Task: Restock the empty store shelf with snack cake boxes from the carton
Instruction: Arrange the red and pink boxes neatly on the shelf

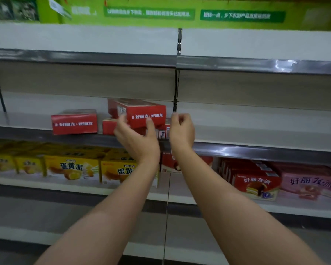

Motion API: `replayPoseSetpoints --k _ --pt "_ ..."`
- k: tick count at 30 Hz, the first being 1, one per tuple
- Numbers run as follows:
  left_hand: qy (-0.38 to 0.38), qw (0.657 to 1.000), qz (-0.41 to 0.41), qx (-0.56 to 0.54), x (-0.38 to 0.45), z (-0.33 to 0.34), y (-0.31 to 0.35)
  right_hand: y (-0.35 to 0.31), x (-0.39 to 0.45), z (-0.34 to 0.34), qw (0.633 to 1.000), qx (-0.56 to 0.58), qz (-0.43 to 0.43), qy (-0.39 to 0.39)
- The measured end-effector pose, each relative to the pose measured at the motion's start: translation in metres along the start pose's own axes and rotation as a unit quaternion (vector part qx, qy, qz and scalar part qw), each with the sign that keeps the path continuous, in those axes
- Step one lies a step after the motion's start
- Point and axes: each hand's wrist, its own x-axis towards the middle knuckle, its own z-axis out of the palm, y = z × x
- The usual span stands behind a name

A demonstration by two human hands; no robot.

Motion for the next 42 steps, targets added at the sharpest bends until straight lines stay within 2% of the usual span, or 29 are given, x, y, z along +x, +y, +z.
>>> replayPoseSetpoints --k 2,6,10,12,14,17,20,22,24,26,28,31,34,37,40,42 --pt "-0.015 0.999 -0.049 0.009 0.022 -0.003 0.003 -0.005 0.004 0.017 0.999 0.013 0.043 -0.025" --pt "-0.142 0.981 -0.128 0.027 0.047 -0.005 0.000 -0.011 0.005 0.039 0.992 0.030 0.092 -0.078" --pt "-0.143 0.982 -0.121 0.000 0.053 -0.008 -0.001 -0.018 0.006 0.045 0.969 0.150 0.170 -0.102" --pt "-0.147 0.980 -0.133 -0.011 0.053 -0.006 0.000 -0.025 0.008 0.044 0.964 0.161 0.188 -0.095" --pt "-0.143 0.981 -0.132 -0.025 0.054 -0.004 0.002 -0.028 0.011 0.042 0.971 0.121 0.189 -0.085" --pt "-0.140 0.987 -0.082 -0.017 0.046 -0.006 0.002 -0.031 0.012 0.032 0.979 0.078 0.185 -0.028" --pt "-0.115 0.992 -0.060 -0.004 0.031 -0.010 -0.003 -0.029 0.012 0.022 0.970 0.126 0.202 0.039" --pt "-0.100 0.990 -0.098 -0.022 0.026 -0.011 -0.009 -0.024 0.009 0.016 0.961 0.174 0.206 0.062" --pt "-0.114 0.967 -0.213 -0.076 0.029 -0.011 -0.017 -0.012 0.004 0.009 0.947 0.232 0.209 0.072" --pt "-0.156 0.922 -0.328 -0.136 0.031 -0.009 -0.022 0.006 -0.001 -0.003 0.935 0.276 0.210 0.072" --pt "-0.218 0.887 -0.375 -0.157 0.024 -0.007 -0.027 0.022 -0.009 -0.018 0.925 0.313 0.213 0.038" --pt "-0.224 0.864 -0.403 -0.203 0.005 -0.008 -0.036 0.037 -0.016 -0.039 0.925 0.319 0.208 -0.017" --pt "-0.249 0.833 -0.418 -0.264 -0.020 -0.011 -0.044 0.043 -0.016 -0.056 0.928 0.311 0.205 -0.022" --pt "-0.282 0.809 -0.433 -0.280 -0.051 -0.005 -0.041 0.049 -0.024 -0.072 0.928 0.300 0.218 -0.032" --pt "-0.289 0.816 -0.425 -0.264 -0.065 -0.007 -0.043 0.064 -0.034 -0.088 0.923 0.301 0.234 -0.048" --pt "-0.209 0.837 -0.417 -0.287 -0.054 -0.019 -0.055 0.077 -0.037 -0.109 0.922 0.317 0.220 -0.037"
